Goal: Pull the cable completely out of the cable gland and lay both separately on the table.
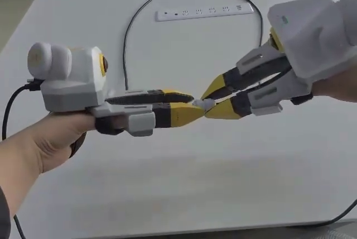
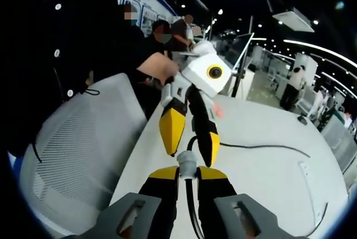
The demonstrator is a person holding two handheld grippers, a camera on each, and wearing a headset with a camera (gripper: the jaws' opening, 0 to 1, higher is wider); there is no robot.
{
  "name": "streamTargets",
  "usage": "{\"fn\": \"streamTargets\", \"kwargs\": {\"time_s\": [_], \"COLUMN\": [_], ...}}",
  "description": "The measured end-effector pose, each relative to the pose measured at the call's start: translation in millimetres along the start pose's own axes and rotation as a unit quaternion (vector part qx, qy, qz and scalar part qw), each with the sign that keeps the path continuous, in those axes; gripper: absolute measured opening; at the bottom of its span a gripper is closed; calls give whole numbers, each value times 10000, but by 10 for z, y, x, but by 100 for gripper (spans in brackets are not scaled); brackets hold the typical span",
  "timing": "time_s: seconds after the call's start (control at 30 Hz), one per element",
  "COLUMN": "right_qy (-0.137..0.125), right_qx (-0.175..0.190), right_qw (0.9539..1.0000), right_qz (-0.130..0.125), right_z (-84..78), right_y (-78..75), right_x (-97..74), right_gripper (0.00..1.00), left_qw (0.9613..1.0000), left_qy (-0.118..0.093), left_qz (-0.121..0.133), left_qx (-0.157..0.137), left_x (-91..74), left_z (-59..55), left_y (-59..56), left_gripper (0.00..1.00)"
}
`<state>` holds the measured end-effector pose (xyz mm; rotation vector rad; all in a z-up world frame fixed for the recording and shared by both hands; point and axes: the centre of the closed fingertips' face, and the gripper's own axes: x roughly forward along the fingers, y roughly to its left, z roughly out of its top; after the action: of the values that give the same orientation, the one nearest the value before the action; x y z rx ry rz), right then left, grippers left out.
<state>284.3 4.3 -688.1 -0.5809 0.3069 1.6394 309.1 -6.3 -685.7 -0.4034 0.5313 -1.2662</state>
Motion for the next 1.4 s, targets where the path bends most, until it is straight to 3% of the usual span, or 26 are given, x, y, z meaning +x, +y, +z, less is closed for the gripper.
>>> {"fn": "streamTargets", "kwargs": {"time_s": [0.07, 0.17, 0.37, 0.47, 0.63, 0.87, 0.9, 1.07, 1.1, 1.4], "right_qy": [-22, -22, -1, 3, -6, -10, -14, -37, -40, 8], "right_qx": [4, -22, -88, -105, -107, -109, -104, -76, -82, -132], "right_qw": [10000, 10000, 10000, 9999, 9999, 9999, 9999, 10000, 9999, 9999], "right_qz": [26, 26, 30, 31, 29, -6, -16, -42, -61, -87], "right_z": [-9, -5, -6, -5, -6, -7, -6, 0, 3, 3], "right_y": [-20, -23, -21, -19, -21, -33, -36, -44, -49, -31], "right_x": [-3, -5, 5, 7, 2, -9, -12, -25, -27, -30], "right_gripper": [7, 7, 7, 7, 7, 7, 7, 7, 7, 7], "left_qw": [10000, 9999, 9998, 9995, 9994, 9977, 9965, 9931, 9908, 9874], "left_qy": [-9, 91, 80, 80, 75, 51, 41, 45, 46, 180], "left_qz": [-5, -52, -149, -304, -301, -266, -255, -208, -177, -86], "left_qx": [-50, -56, -53, 60, 145, 623, 801, 1156, 1340, 1567], "left_x": [-6, 0, 11, 10, 10, 14, 13, 14, 12, 27], "left_z": [-1, -37, -36, -29, -28, -24, -17, -17, -13, -23], "left_y": [5, -12, -34, -80, -73, -86, -86, -102, -97, -125], "left_gripper": [28, 27, 23, 17, 16, 16, 16, 16, 16, 15]}}
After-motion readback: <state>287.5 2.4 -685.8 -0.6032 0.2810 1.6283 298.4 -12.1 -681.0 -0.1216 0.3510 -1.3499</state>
